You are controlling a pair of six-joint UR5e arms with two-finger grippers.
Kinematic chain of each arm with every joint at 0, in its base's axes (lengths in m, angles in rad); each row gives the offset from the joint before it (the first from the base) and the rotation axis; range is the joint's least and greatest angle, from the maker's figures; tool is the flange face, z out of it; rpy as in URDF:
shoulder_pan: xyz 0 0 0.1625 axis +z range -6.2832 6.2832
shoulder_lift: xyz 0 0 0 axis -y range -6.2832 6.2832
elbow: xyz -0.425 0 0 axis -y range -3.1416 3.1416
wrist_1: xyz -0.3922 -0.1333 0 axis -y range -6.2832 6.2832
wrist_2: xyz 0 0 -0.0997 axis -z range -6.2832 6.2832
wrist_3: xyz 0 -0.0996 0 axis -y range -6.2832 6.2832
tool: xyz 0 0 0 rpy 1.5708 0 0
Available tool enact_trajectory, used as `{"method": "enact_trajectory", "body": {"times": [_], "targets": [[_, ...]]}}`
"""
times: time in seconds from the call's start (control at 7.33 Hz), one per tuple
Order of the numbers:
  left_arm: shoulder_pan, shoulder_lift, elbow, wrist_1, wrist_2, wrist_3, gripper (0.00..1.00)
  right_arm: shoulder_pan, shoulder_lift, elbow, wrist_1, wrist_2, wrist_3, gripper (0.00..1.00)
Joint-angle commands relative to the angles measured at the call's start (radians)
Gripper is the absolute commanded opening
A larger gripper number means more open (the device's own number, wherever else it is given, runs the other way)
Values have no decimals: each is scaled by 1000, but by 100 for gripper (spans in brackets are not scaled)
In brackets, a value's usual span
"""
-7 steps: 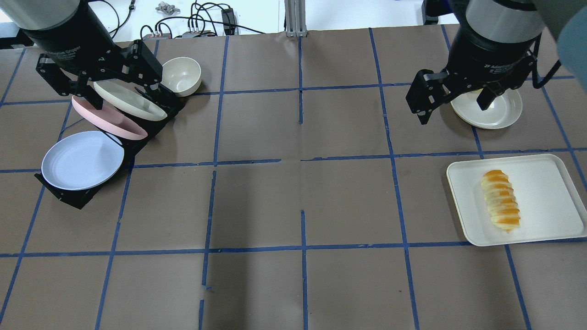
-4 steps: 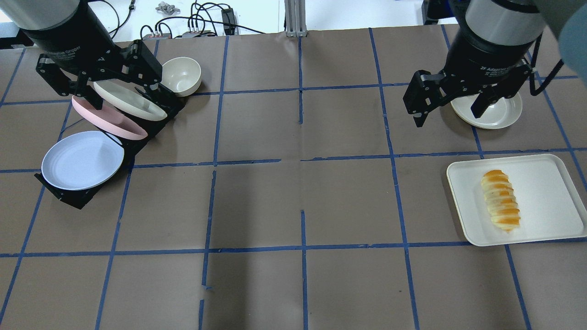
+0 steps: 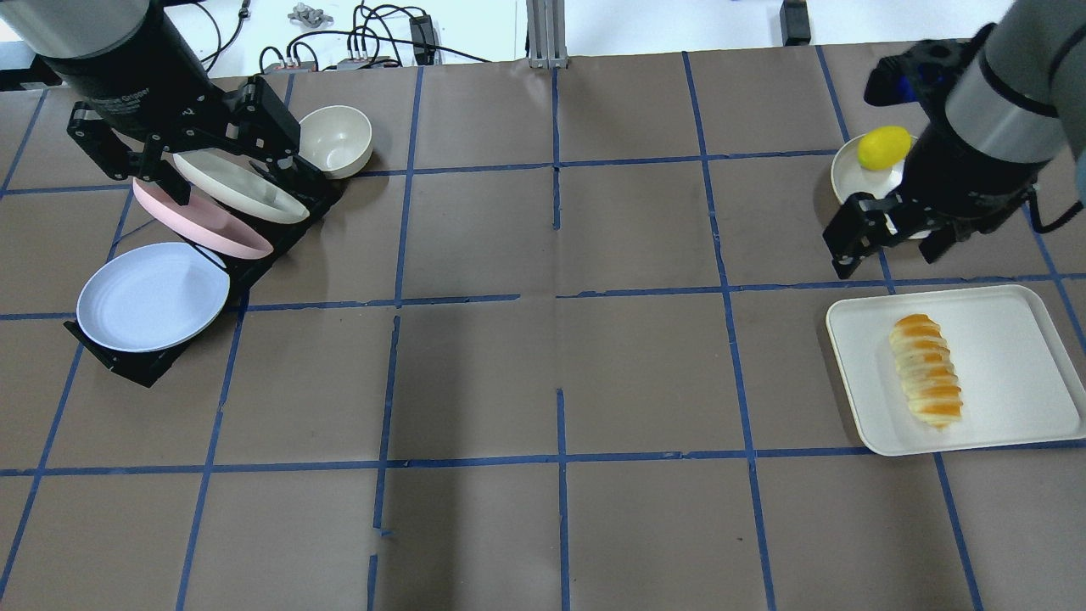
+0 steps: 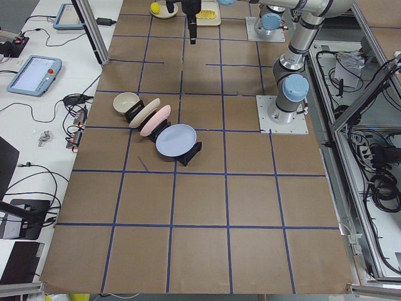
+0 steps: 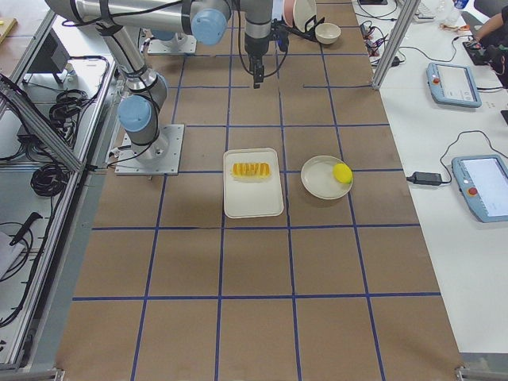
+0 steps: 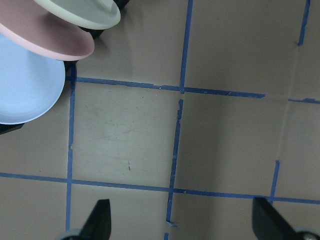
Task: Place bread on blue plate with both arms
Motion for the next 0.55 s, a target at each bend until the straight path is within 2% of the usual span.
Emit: {"method": "enact_trajectory", "body": {"times": [0.0, 0.14, 0.41], "targets": [[0, 2, -4, 1, 2, 5, 100, -191, -11, 199, -235, -7, -238, 86], [6, 3, -2, 1, 5, 13, 100, -271, -13, 300, -330, -7, -269, 86], [35, 5, -6, 4, 9, 100, 100, -350, -5, 396, -409, -5, -273, 85]]}}
